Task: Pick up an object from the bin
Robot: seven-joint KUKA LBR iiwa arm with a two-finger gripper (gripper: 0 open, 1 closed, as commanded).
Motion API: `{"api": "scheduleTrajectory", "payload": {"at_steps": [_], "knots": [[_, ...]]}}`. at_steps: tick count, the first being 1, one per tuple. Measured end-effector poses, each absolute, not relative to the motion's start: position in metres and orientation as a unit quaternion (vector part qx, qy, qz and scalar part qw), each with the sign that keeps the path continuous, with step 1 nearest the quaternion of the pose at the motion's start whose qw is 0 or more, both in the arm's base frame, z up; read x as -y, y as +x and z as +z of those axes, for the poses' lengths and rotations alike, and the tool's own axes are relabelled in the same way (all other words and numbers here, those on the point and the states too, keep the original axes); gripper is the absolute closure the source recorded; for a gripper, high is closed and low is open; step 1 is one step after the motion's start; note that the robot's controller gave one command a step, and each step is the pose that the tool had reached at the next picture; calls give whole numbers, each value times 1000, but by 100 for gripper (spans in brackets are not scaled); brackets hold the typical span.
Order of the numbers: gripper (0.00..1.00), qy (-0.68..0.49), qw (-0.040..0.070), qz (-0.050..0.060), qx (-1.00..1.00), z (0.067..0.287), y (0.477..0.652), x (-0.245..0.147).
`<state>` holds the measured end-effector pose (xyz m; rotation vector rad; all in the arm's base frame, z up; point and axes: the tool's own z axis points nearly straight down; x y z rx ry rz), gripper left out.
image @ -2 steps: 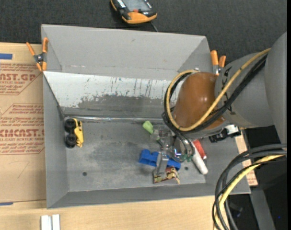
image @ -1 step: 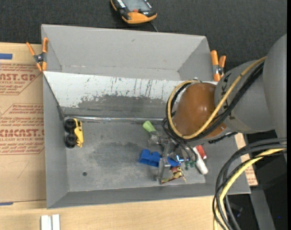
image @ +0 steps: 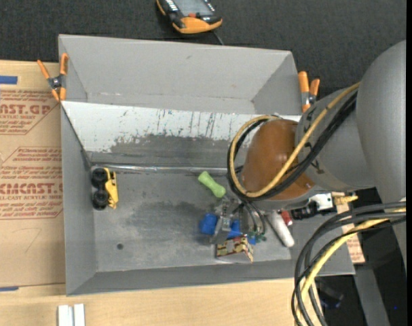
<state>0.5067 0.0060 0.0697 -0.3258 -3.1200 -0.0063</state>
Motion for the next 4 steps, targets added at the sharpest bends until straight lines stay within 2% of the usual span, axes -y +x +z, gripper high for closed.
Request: {"api": "scheduleTrajectory", "payload": {"at_steps": [1,3,4], "knots": [[100,-104,2,-2,995,70,507,-6],[100,-104,3,-2,995,91,506,-6],[100,-104,5,-3,995,119,505,-7]]}}
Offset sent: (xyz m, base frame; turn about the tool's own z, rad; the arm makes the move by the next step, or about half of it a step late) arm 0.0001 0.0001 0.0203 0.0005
